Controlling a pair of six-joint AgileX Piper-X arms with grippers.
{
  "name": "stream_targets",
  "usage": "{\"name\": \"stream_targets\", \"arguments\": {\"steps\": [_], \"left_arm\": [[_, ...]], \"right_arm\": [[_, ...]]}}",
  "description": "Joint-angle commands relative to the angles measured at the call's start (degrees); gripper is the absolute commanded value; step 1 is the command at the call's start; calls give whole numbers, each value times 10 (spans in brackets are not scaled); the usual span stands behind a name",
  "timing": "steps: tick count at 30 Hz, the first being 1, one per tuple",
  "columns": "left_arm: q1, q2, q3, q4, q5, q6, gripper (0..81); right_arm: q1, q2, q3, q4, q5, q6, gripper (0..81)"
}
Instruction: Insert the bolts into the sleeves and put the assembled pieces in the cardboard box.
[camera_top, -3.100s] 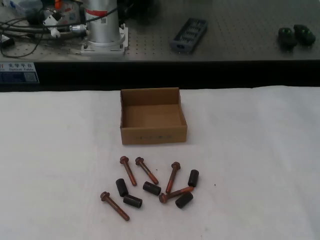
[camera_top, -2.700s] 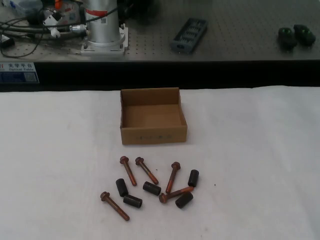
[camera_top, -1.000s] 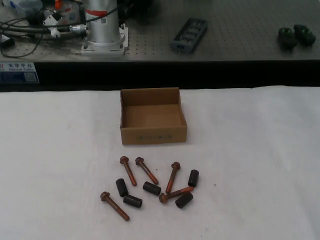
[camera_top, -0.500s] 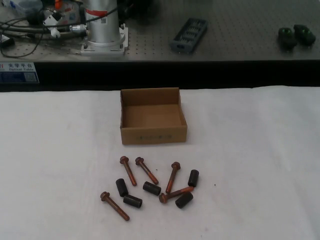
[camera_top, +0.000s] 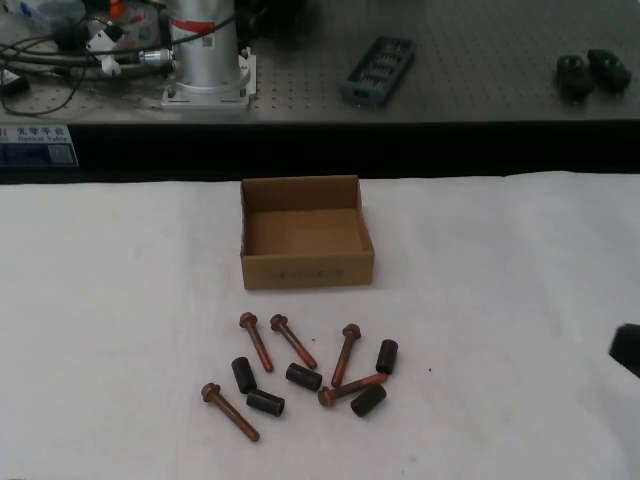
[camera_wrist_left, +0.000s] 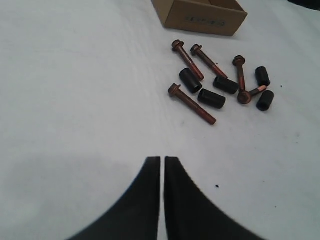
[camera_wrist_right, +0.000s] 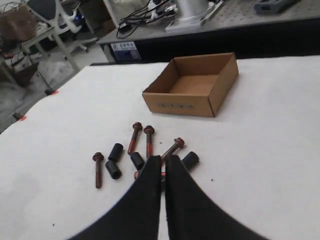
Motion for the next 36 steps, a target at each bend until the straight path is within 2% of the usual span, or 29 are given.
{"name": "stream_targets", "arguments": {"steps": [1,11,16,20,24,30,36], "left_arm": [[1,43,-40,15,6,1,23],[1,184,-121,-15,26,1,23],[1,205,-121,-144,37,1,23],[1,207,-121,-165,37,-44,23],[1,207,-121,-97,34,-71,23],[1,207,-121,-43,18,-71,23],[1,207,-121,-42,-8,-71,23]], "right_arm": [[6,20,-15,6,-5,4,38],[148,270,-195,96,124,50,38],[198,361,-281,98,127,52,38],[238,429,-356,117,115,1,38],[273,504,-450,199,119,-61,38],[320,612,-559,297,179,-140,38],[362,701,-643,345,224,-181,38]]}}
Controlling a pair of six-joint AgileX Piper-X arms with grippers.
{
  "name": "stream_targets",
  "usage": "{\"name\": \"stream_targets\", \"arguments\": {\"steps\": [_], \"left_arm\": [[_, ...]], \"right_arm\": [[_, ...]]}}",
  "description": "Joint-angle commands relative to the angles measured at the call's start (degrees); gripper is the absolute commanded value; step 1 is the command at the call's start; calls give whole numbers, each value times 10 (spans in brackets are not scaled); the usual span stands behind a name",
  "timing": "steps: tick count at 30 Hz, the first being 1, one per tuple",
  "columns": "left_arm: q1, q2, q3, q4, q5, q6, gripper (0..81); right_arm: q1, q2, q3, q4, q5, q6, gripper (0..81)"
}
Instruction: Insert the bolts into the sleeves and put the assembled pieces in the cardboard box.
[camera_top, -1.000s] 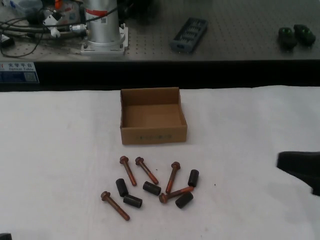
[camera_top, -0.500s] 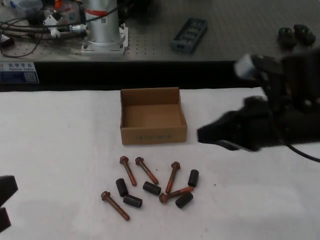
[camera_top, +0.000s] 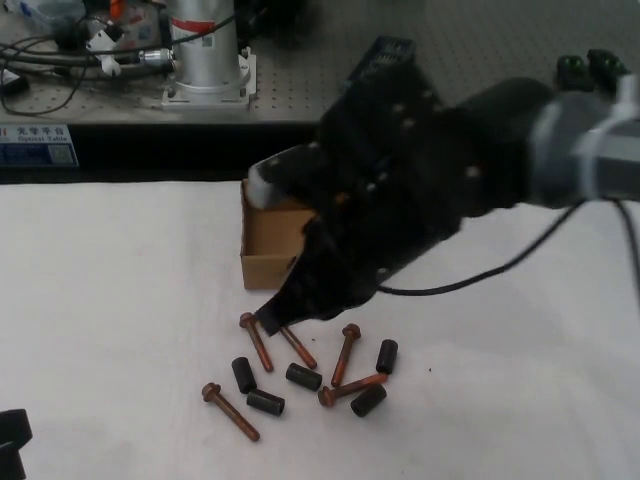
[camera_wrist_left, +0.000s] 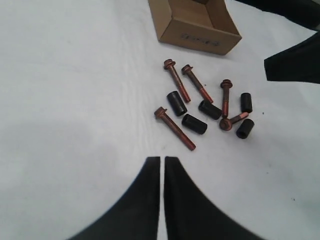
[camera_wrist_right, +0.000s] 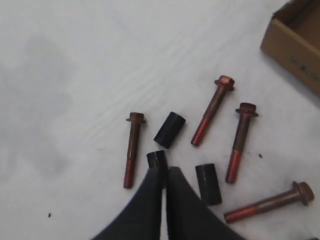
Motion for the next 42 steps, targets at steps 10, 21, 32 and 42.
{"name": "stream_targets", "arguments": {"steps": [10,21,32,42], "left_arm": [[1,2,-4,4,-6,-8,23],[1,2,-4,4,-6,12,23],[1,2,-4,4,-7,17,23],[1,2,-4,4,-7,17,23]], "right_arm": [[46,142,-129,72,25,-22,34],[78,169,-140,54,48,-48,107],[85,193,-140,55,84,-45,278],[85,232,-140,50,84,-47,275]]}}
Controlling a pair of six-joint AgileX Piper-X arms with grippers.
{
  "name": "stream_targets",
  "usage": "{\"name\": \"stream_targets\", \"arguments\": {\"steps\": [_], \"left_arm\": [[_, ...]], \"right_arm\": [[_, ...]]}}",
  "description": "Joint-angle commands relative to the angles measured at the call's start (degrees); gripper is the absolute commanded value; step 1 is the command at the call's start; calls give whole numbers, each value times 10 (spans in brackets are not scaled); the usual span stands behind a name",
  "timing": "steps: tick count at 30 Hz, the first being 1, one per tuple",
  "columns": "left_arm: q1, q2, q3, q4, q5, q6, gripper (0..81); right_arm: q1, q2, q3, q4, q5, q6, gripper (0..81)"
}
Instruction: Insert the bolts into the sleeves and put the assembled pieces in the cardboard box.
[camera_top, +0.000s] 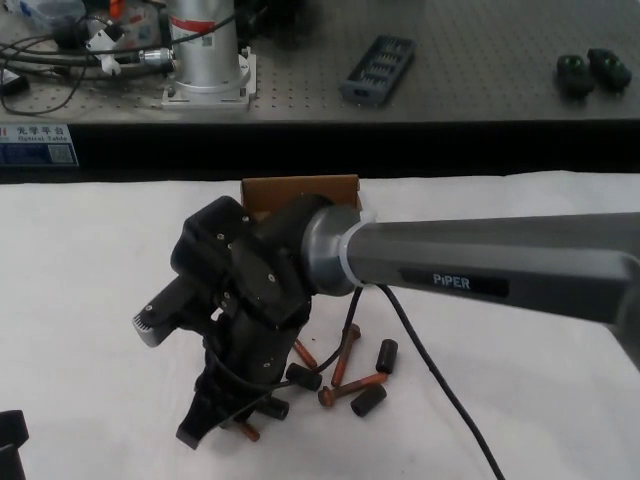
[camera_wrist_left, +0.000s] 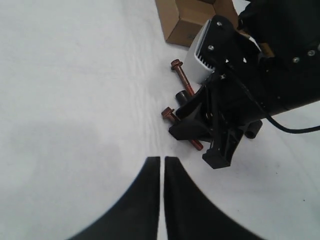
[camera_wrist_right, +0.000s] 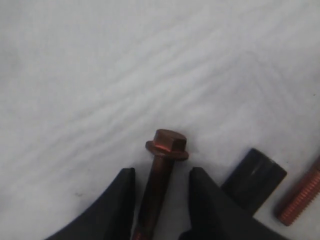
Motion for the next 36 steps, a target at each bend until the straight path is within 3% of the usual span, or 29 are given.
{"name": "stream_targets", "arguments": {"steps": [1,3,8,21,24,33,36], "left_arm": [[1,2,-4,1,-6,5,23],[1,2,-4,1,-6,5,23],[1,2,-4,1,-6,5,23],[1,2,-4,-23,-3,5,23],[1,5,-5,-48,36,7,23],[-9,147,-93,-16,71,7,28],[-31,214,-138,-16,71,7,111]], "right_arm": [[1,16,-2,2,-1,-3,270],[1,17,-2,8,-1,-1,232],[1,8,-2,15,-1,-1,14],[-4,-128,-2,11,11,12,38],[-14,-167,4,11,16,12,38],[-66,-300,124,11,16,12,38],[-89,-360,183,11,18,12,38]]}}
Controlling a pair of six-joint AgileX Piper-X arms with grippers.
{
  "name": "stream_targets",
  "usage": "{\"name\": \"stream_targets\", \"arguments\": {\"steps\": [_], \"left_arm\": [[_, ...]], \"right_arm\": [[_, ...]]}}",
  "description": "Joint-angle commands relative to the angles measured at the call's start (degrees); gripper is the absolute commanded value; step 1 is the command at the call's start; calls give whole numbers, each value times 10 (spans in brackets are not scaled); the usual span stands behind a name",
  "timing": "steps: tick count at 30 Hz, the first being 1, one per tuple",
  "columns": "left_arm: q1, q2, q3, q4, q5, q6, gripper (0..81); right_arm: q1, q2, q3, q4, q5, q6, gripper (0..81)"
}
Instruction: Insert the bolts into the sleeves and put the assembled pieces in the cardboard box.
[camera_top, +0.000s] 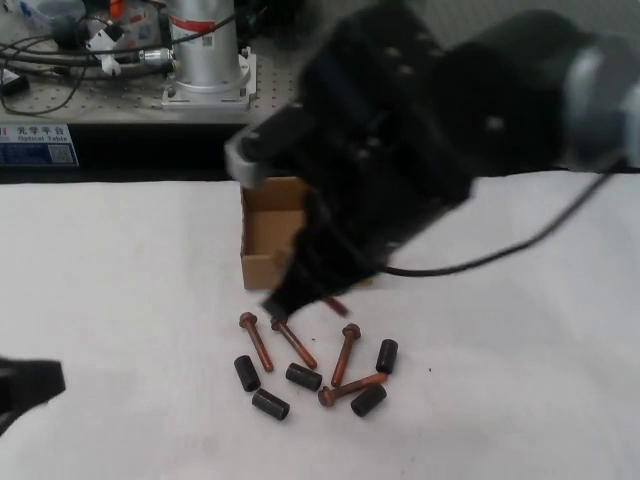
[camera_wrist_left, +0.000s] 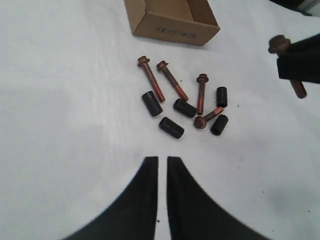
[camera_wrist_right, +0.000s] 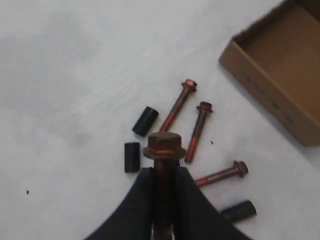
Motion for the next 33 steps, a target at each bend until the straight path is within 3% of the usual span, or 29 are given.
{"name": "stream_targets", "arguments": {"steps": [1,4,6,12,20,26,33], "left_arm": [[-15,38,-30,-3,7,3,169],[-54,98,-66,-20,7,-2,370],[-80,136,-77,-61,7,-33,435],[-148,232,-81,-162,-46,-165,303],[-227,336,-151,-139,-213,-165,300],[-253,436,-273,12,-326,-151,300],[-253,518,-352,13,-276,-147,300]], "right_arm": [[-23,-62,49,-1,4,2,38],[-48,-125,110,-1,12,2,38],[-67,-172,144,-1,12,2,38],[-126,-310,227,-1,12,2,38],[-199,-441,281,5,12,2,38],[-231,-471,285,27,12,2,38],[-242,-472,285,38,12,2,38]]}}
